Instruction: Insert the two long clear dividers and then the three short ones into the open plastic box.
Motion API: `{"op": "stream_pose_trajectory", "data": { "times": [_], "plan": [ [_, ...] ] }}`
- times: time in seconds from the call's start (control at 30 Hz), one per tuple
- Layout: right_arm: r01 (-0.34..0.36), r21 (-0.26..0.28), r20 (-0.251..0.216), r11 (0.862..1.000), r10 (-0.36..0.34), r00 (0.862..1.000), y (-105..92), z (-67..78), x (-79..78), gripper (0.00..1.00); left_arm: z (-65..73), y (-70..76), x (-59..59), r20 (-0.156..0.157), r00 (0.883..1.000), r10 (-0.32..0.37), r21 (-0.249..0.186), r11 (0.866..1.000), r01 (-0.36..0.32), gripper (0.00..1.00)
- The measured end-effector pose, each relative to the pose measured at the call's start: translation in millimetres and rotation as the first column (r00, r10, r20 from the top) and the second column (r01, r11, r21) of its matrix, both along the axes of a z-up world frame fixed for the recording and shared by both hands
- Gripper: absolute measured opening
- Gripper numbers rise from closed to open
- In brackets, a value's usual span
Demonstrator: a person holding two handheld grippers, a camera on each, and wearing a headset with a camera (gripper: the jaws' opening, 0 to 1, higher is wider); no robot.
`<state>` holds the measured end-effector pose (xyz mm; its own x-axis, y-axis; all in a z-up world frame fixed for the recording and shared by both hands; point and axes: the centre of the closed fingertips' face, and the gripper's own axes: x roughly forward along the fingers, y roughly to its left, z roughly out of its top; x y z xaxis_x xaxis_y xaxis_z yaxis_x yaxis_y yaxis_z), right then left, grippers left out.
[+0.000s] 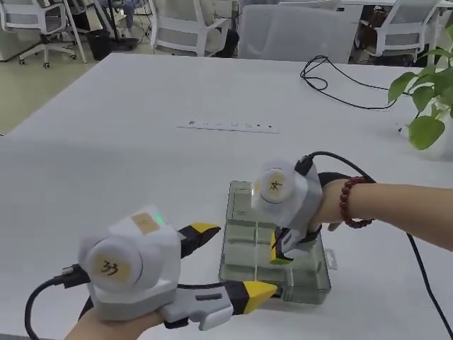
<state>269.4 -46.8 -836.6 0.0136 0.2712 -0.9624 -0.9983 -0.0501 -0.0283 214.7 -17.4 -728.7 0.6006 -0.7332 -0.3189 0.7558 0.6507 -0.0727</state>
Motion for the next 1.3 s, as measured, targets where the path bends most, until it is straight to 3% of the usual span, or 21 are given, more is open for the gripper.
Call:
{"op": "stream_pose_trajectory", "data": {
  "times": [0.43, 0.57, 0.77, 1.3],
  "plan": [
    [0.017, -0.022, 0.001, 1.0, -0.017, 1.0, -2.2, -0.7, 0.3, 0.02, -1.7, 1.0, 1.0, 0.0, 1.0, 0.005, 0.002, 1.0, -0.005, 0.7],
    [0.008, -0.001, 0.01, 1.0, -0.008, 1.0, -2.0, 0.7, 0.6, 0.03, -1.5, 0.5, 1.9, 0.0, 1.0, 0.003, 0.004, 1.0, -0.003, 0.7],
    [0.047, 0.102, -0.002, 0.994, -0.047, 0.999, 11.8, 14.1, 2.4, 0.08, 0.0, 0.0, 2.5, 0.003, 1.0, 0.003, 0.008, 1.0, -0.003, 0.72],
    [0.077, 0.183, -0.023, 0.98, -0.074, 0.997, 10.0, 35.0, -6.1, 0.29, 1.0, 6.0, 5.4, -0.005, 0.999, 0.034, 0.011, 0.999, -0.034, 0.86]
  ]
}}
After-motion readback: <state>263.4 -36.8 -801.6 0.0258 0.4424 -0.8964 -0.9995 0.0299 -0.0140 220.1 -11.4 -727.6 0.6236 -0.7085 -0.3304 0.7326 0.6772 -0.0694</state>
